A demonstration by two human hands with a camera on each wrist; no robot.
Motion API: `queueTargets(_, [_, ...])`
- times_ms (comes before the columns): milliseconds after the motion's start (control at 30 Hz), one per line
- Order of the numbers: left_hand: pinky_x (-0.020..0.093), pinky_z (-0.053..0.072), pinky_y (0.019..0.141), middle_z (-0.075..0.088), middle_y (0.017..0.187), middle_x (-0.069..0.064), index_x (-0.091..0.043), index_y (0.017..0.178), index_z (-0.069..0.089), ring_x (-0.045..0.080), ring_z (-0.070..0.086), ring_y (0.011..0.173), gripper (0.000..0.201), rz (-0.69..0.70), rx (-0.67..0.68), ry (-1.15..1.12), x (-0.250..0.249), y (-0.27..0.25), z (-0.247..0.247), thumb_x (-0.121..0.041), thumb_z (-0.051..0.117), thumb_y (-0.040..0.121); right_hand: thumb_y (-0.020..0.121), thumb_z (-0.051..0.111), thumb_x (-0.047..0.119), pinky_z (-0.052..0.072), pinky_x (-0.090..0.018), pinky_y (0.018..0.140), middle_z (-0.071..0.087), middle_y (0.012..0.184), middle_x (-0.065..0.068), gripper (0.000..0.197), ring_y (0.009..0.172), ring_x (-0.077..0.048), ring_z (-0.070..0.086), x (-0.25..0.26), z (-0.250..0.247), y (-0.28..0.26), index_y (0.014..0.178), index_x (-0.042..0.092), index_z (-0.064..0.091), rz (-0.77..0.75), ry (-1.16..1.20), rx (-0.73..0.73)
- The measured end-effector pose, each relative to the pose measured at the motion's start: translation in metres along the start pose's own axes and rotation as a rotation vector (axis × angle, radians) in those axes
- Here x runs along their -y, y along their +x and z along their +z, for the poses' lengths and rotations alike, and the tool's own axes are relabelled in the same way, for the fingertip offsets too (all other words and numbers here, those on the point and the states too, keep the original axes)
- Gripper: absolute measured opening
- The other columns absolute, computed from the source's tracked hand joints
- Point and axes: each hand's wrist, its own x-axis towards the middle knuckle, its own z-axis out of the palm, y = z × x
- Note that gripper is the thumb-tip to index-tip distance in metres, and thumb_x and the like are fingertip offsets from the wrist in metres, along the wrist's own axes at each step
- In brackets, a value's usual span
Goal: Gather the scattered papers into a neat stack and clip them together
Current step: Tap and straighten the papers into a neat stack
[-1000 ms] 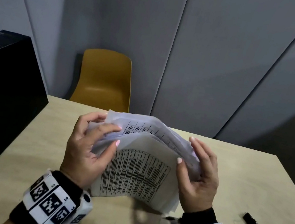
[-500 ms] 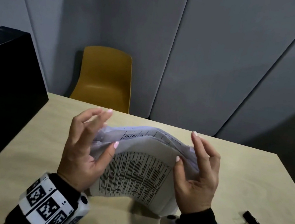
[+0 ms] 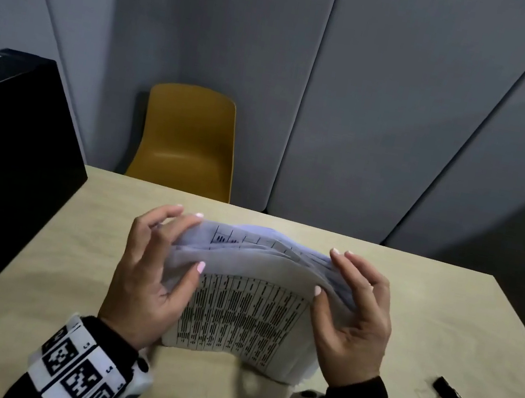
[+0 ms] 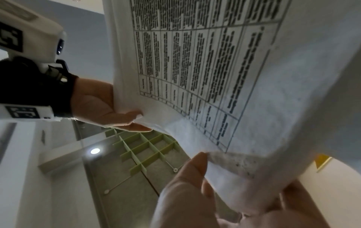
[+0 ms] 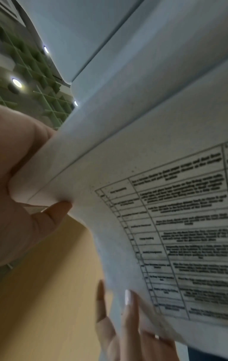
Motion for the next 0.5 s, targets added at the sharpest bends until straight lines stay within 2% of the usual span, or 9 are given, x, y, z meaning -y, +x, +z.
queueTargets(67, [-0.002,0.031,0.093,0.039,0.129,0.009,-0.026,0.134,0.037,-0.01,0.037,0.113,0.063,0.026,0.025,0.01,-0.0054,0.0001,0.0005,-0.029,0.059,0.075,0.076,0.059,0.014,0.038,-0.012,0.095,0.055,0.111,-0.016,0.036,0.108,-0.002,0.053,0.0043,0.0023,-0.0001,0.112,0.014,0.061,0.005,0.006,0.015])
queueTargets(100, [-0.002,0.032,0.093,0.041,0.128,0.009,-0.027,0.135,0.039,-0.005,0.041,0.109,0.062,0.03,0.04,0.022,-0.0079,0.0014,0.0015,-0.03,0.059,0.076,0.076,0.059,0.014,0.039,-0.011,0.094,0.055,0.11,-0.016,0.036,0.108,-0.002,0.053,0.007,0.0048,0.0002,0.112,0.013,0.062,0.009,0.011,0.026])
queueTargets(167, [-0.001,0.034,0.092,0.047,0.124,0.007,-0.025,0.126,0.055,0.001,0.046,0.103,0.048,-0.001,0.033,0.03,-0.0087,0.0032,0.0031,-0.03,0.058,0.078,0.076,0.058,0.015,0.038,-0.009,0.094,0.055,0.109,-0.015,0.036,0.107,-0.001,0.053,0.0098,0.0078,0.0006,0.111,0.012,0.063,0.023,0.016,0.044])
queueTargets(267, [-0.001,0.034,0.091,0.054,0.115,0.006,-0.015,0.112,0.065,-0.01,0.045,0.106,0.035,-0.059,-0.028,0.005,-0.0018,0.0015,0.0006,-0.029,0.055,0.081,0.075,0.058,0.017,0.038,-0.011,0.096,0.055,0.111,-0.014,0.039,0.108,-0.003,0.053,0.0054,0.0029,0.0007,0.114,0.013,0.061,0.047,0.01,0.035])
queueTargets(333, [0.0,0.035,0.09,0.058,0.11,0.007,-0.013,0.109,0.065,-0.01,0.046,0.106,0.033,-0.089,-0.065,-0.037,-0.0001,-0.0002,-0.0004,-0.031,0.053,0.083,0.075,0.059,0.012,0.038,-0.012,0.096,0.055,0.112,-0.014,0.042,0.109,-0.005,0.053,0.0043,0.0002,0.0002,0.117,0.012,0.058,0.039,0.009,0.021])
queueTargets(433, [0.004,0.04,0.078,0.061,0.101,-0.008,-0.033,0.106,0.056,-0.006,0.052,0.093,0.027,-0.26,-0.139,-0.241,-0.0055,0.0026,0.0043,-0.041,0.054,0.08,0.07,0.064,-0.001,0.038,-0.013,0.094,0.057,0.113,-0.008,0.06,0.108,-0.009,0.054,0.0096,0.0048,-0.0003,0.126,0.011,0.048,0.045,0.058,-0.004])
queueTargets(500, [0.004,0.042,0.07,0.063,0.089,-0.018,-0.039,0.101,0.051,-0.006,0.055,0.082,0.028,-0.421,-0.217,-0.37,-0.0069,0.0064,0.0086,-0.041,0.062,0.075,0.066,0.069,0.001,0.038,-0.01,0.092,0.057,0.115,-0.003,0.076,0.111,-0.009,0.054,0.0057,0.005,-0.0009,0.134,0.015,0.037,0.138,0.108,-0.018])
